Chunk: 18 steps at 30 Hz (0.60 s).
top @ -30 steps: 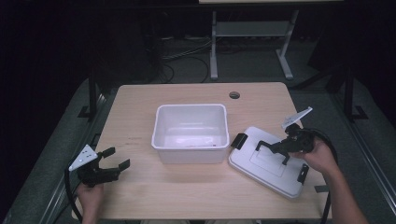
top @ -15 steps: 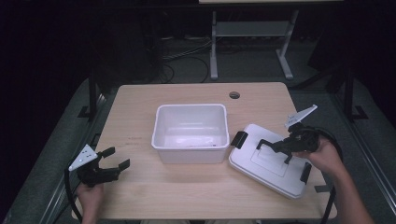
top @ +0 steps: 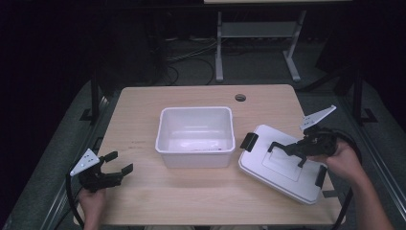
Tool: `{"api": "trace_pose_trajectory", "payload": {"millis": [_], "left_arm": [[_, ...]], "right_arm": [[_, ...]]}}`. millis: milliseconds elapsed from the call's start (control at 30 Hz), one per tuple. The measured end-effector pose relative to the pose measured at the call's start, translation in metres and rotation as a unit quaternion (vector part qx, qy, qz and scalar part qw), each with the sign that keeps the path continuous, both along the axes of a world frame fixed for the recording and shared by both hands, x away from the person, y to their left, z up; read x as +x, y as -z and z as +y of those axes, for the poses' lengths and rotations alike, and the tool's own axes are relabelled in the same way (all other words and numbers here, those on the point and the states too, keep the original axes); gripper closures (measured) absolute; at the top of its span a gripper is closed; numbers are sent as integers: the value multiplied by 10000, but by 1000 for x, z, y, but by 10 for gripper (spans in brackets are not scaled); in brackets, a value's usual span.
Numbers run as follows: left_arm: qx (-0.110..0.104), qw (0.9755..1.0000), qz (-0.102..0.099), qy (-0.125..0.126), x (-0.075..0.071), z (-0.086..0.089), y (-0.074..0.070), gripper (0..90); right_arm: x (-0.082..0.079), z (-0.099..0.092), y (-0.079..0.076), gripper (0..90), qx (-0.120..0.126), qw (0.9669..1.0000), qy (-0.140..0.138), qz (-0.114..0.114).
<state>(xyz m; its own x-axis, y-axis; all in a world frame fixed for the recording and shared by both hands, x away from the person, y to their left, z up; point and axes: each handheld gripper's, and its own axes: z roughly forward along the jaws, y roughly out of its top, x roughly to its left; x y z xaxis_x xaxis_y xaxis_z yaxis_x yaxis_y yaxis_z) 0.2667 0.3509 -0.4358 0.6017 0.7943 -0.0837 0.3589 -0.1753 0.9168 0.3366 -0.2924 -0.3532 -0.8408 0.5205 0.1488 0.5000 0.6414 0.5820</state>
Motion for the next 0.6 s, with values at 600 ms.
{"api": "trace_pose_trajectory", "payload": {"millis": [600], "left_arm": [[53,10000,-8,19,1,-2,-1,141]], "right_arm": [[-14,-8,-44,842,-134,9997,-83,-197]]}}
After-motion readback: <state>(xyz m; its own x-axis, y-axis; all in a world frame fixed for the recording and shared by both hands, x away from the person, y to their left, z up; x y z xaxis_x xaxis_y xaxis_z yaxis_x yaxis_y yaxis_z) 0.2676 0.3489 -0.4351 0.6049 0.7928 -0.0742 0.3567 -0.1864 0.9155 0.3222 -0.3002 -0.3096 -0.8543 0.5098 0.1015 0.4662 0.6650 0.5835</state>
